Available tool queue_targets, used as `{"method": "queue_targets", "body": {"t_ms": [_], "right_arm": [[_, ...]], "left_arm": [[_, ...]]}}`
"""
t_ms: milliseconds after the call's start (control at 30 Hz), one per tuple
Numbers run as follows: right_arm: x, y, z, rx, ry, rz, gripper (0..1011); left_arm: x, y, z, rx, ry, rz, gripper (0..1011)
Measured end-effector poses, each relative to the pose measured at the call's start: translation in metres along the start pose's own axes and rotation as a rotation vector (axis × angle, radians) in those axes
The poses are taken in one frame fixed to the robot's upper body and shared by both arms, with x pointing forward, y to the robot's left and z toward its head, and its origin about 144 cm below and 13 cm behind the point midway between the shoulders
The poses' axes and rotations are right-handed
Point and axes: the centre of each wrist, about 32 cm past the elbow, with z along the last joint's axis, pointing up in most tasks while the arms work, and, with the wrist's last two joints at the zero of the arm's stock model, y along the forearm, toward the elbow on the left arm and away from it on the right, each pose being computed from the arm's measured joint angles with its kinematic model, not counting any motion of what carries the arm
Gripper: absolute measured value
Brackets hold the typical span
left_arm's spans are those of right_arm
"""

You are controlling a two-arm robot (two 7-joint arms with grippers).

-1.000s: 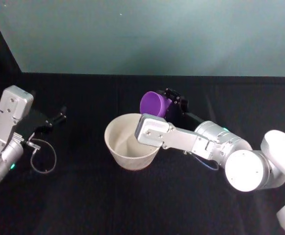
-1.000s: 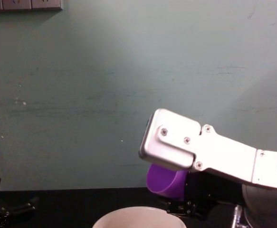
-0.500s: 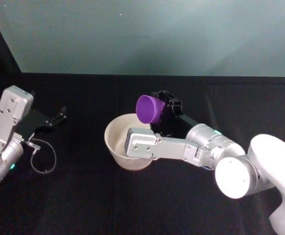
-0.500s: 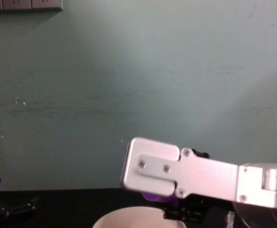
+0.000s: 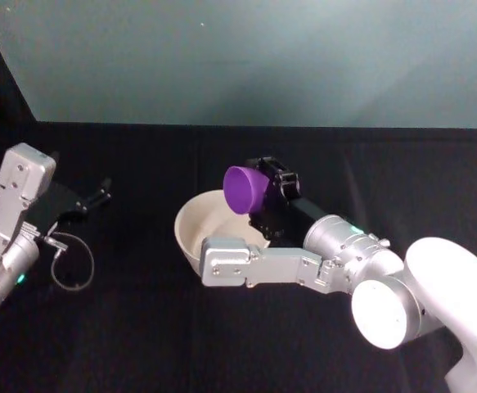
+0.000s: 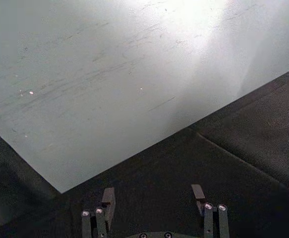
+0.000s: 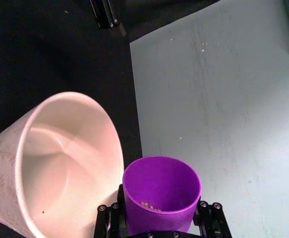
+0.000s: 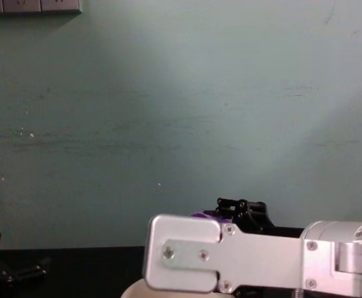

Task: Pick up the cup and pour the mung beans from the cup into the bowl.

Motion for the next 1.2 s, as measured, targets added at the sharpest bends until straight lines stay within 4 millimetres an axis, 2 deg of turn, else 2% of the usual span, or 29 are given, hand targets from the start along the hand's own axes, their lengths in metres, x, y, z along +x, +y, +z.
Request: {"method": "queue_targets", "body": {"t_ms": [567, 1200], "right_arm": [[-0.007, -0.002, 0.013, -0.021, -0.171, -0.013, 726], [-0.014, -0.001, 0.018, -0.031, -0.271, -0.007, 726]], "left_arm": [[0.000, 0.000, 0.000, 0.000, 0.000, 0.000, 1000], [0.000, 0.000, 0.000, 0.000, 0.000, 0.000, 1000]]}}
